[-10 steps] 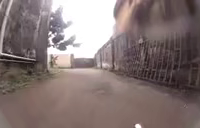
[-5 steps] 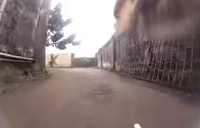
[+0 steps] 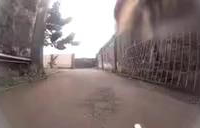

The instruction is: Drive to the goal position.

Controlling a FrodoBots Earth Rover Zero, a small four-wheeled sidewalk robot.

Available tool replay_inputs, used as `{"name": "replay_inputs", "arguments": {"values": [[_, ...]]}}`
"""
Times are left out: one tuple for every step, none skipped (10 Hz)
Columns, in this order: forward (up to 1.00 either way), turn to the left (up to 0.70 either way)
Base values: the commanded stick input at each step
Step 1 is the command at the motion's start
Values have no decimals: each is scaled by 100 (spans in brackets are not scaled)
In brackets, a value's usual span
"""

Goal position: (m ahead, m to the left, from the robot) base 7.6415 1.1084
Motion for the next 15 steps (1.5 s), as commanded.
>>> {"name": "replay_inputs", "arguments": {"values": [[70,0],[70,0],[70,0],[70,0],[70,0],[70,0],[70,0],[70,0],[70,0],[70,0],[70,0],[70,0],[70,0],[70,0],[70,0]]}}
